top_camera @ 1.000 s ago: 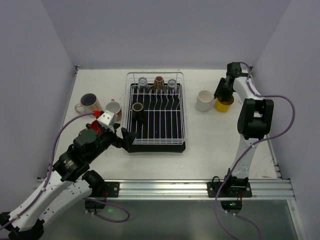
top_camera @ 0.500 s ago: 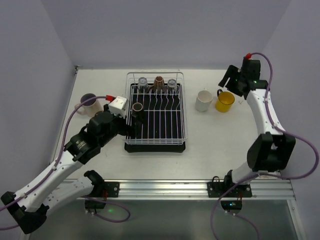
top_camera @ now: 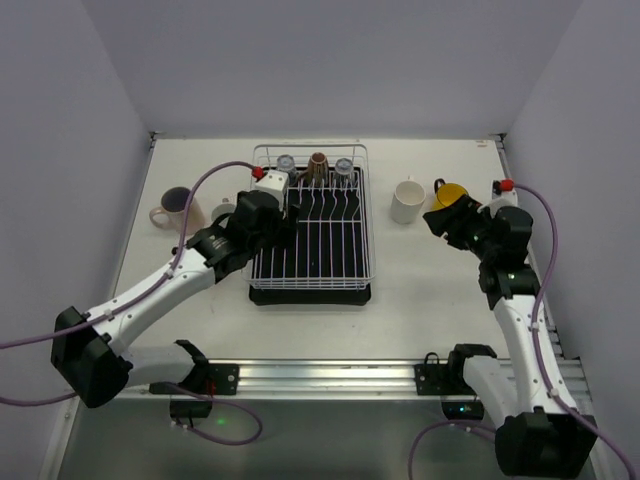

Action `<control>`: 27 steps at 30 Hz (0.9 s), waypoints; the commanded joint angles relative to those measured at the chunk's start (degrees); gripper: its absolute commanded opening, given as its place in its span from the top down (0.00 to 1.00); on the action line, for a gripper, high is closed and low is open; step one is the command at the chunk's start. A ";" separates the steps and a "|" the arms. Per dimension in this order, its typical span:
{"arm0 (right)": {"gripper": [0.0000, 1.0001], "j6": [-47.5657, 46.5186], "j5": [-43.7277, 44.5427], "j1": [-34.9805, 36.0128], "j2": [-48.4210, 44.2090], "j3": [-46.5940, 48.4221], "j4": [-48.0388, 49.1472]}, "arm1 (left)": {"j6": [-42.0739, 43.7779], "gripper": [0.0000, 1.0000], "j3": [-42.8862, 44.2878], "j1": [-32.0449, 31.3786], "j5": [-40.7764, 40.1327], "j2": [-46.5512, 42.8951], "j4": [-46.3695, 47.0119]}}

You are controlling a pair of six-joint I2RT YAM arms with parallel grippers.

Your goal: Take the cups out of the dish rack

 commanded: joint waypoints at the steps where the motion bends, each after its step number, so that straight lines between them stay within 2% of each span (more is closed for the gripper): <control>1: 0.38 2.58 -7.54 0.28 -6.14 -2.19 7.85 | -1.82 0.13 4.28 0.39 -4.38 5.98 5.18; 10: 0.38 0.56 -12.99 0.37 -13.89 -4.83 6.09 | -3.40 0.22 9.12 3.47 -7.80 18.13 8.00; 16: 0.39 -0.23 -15.10 0.46 -12.93 -5.98 6.79 | -4.98 0.23 7.37 3.56 -11.57 18.85 10.29; 23: 0.39 0.21 -16.51 0.54 -12.04 -5.98 8.37 | -3.41 0.19 6.14 3.64 -12.20 21.56 12.57; 27: 0.39 0.38 -17.21 0.81 -11.78 -5.98 8.20 | -2.44 0.24 7.54 3.73 -12.20 25.78 14.07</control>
